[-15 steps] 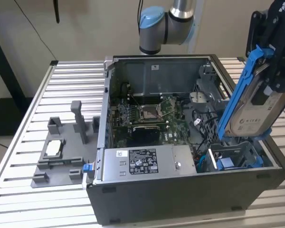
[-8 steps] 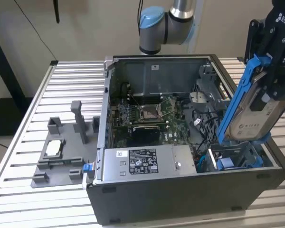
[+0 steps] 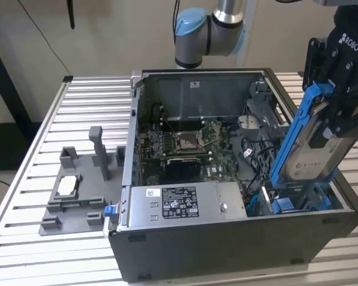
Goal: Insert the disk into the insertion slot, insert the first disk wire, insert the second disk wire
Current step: 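Insert the disk into the insertion slot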
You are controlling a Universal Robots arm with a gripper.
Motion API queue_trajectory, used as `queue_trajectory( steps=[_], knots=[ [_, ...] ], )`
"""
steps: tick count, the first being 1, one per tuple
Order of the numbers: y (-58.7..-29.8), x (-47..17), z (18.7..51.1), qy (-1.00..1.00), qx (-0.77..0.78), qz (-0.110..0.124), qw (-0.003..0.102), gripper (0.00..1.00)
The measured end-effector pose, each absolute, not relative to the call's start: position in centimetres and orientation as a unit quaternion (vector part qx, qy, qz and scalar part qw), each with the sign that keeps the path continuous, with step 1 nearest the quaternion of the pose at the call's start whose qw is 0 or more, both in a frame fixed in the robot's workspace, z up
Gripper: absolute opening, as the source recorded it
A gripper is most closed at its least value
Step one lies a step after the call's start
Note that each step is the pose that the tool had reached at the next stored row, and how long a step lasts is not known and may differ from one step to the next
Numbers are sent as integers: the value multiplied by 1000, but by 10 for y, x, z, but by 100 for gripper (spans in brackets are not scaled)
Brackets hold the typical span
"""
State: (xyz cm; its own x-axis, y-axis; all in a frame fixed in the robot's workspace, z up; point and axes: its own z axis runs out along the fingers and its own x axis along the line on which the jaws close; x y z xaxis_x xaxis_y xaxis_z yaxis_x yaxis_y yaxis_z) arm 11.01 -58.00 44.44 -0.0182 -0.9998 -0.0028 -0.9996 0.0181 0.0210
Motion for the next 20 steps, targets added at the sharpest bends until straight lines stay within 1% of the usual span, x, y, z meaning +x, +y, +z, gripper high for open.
queue_trajectory(
  steps=[20],
  knots=[
    [-576,117,412,-713,701,-15,0,33]
  ],
)
